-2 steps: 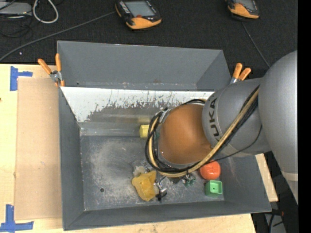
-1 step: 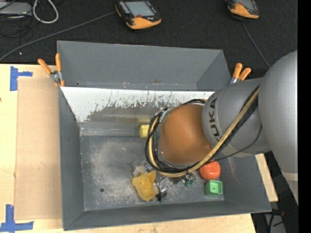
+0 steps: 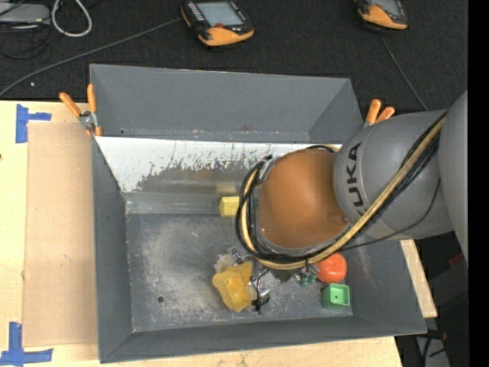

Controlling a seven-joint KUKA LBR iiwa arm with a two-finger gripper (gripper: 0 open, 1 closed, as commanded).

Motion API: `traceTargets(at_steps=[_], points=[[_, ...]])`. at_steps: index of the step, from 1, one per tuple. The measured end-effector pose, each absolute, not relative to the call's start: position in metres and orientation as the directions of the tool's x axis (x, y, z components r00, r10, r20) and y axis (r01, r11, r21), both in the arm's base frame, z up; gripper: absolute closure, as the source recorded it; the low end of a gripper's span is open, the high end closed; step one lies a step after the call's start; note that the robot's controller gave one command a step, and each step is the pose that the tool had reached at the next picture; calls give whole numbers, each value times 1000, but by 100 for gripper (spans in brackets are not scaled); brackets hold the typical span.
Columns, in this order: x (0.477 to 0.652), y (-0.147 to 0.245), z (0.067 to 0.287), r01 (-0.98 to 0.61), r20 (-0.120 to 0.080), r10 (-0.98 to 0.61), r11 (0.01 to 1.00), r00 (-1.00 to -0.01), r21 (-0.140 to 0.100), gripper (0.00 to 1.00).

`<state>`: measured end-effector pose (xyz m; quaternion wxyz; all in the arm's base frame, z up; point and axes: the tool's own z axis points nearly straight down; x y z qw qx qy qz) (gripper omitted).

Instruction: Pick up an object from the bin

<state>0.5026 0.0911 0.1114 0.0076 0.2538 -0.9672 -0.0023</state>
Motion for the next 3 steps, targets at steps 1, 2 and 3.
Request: traceTargets(at_steps=[1,2,3], points=[[505,92,139,-491,5,-491,871,-871,5,100],[503,92,160,-489,12,-489,872,-872,8,100],[505,92,189,-487,7,-487,873,-873,6,100]])
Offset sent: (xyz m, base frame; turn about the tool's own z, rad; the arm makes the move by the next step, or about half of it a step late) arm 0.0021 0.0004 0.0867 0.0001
